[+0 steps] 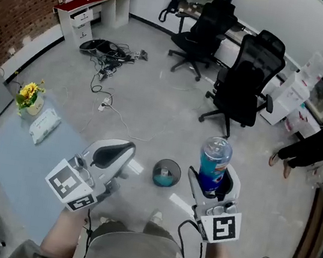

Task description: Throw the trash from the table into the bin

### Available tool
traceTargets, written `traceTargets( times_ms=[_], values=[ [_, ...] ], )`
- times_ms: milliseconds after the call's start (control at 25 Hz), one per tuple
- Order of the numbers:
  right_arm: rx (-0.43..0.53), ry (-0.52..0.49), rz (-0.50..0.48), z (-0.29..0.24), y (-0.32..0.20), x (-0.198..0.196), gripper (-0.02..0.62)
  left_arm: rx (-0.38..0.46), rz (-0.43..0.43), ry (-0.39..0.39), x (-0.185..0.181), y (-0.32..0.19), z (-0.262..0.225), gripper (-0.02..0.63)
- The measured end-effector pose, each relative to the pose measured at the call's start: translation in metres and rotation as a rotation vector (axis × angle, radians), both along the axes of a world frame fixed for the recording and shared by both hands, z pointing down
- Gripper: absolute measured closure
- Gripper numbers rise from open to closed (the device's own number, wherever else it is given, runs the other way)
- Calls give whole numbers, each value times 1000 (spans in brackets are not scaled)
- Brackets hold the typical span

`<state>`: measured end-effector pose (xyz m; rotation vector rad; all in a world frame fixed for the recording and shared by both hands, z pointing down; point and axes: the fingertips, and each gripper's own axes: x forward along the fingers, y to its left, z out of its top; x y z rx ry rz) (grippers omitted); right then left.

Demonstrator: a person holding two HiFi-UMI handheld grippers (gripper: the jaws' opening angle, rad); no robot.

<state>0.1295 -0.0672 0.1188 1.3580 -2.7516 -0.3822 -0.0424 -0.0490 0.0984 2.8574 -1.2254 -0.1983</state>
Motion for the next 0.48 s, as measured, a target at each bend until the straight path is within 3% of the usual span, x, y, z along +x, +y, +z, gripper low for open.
traceTargets(
  times_ms=[480],
  values=[
    [-25, -69, -78, 9, -47, 84, 287, -20, -70, -47, 90, -44, 12, 607]
  ],
)
